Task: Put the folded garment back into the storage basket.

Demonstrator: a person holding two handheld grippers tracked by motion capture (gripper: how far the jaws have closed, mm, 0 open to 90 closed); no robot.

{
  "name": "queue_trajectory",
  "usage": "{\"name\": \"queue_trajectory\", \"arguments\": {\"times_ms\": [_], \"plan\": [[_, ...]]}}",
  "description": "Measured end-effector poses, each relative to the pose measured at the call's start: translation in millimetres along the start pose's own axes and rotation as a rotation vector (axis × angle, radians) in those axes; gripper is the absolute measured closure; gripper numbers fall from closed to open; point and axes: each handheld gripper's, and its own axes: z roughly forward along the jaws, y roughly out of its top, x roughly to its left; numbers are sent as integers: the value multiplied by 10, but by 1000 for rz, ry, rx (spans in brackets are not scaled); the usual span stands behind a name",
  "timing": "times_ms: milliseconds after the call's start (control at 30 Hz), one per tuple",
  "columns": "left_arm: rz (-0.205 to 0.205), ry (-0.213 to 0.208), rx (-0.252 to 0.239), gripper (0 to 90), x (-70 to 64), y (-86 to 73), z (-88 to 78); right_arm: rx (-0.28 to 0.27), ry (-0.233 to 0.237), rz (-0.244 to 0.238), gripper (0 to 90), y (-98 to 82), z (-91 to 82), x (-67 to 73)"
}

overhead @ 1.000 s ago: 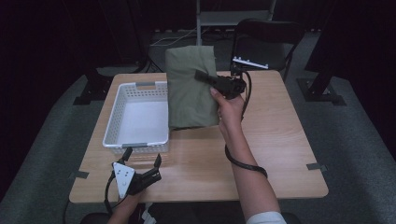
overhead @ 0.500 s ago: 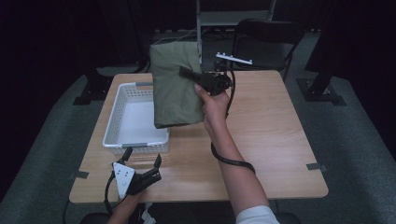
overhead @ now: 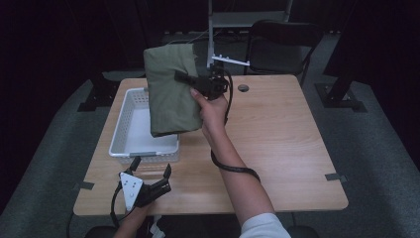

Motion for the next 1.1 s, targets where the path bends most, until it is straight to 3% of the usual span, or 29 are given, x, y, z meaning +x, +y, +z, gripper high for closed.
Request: {"name": "queue_trajectory", "arguments": {"times_ms": [467,1100], "plan": [[-1,-2,0,27,0,0,0,-9,50,33,648,-102,311,65],[-1,-10,0,27,3,0,0,-15,78,82,646,-240,633,58]]}}
